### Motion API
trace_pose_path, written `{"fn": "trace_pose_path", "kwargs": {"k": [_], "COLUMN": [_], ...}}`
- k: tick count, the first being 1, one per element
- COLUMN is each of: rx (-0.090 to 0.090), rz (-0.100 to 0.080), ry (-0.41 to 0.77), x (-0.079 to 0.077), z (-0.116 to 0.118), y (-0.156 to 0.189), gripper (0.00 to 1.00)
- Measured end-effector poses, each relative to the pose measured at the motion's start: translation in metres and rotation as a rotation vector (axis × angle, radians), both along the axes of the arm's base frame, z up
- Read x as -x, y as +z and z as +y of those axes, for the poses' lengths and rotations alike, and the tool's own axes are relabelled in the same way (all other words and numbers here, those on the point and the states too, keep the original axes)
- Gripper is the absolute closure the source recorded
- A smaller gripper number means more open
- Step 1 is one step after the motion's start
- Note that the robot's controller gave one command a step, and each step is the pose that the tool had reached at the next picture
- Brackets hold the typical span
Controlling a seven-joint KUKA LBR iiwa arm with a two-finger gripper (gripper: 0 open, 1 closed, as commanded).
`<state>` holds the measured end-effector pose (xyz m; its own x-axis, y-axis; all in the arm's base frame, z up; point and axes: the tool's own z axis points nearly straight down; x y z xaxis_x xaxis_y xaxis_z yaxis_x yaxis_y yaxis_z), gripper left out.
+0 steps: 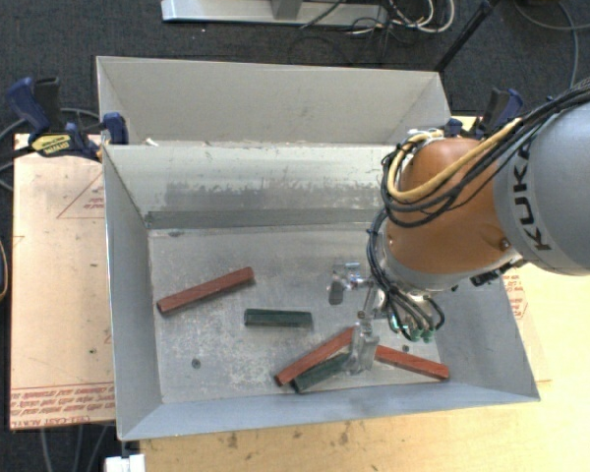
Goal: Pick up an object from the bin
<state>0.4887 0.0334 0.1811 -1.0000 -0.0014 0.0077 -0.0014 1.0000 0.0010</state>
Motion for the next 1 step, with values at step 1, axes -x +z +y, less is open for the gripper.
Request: {"fn": "trace_pose_path", "kwargs": {"k": [1], "rx": [0.0], "rz": [-0.003], "ry": [-0.053], "x": [-0.009], "z": [-0.019], "y": [-0.1149], "gripper": [0.0]}}
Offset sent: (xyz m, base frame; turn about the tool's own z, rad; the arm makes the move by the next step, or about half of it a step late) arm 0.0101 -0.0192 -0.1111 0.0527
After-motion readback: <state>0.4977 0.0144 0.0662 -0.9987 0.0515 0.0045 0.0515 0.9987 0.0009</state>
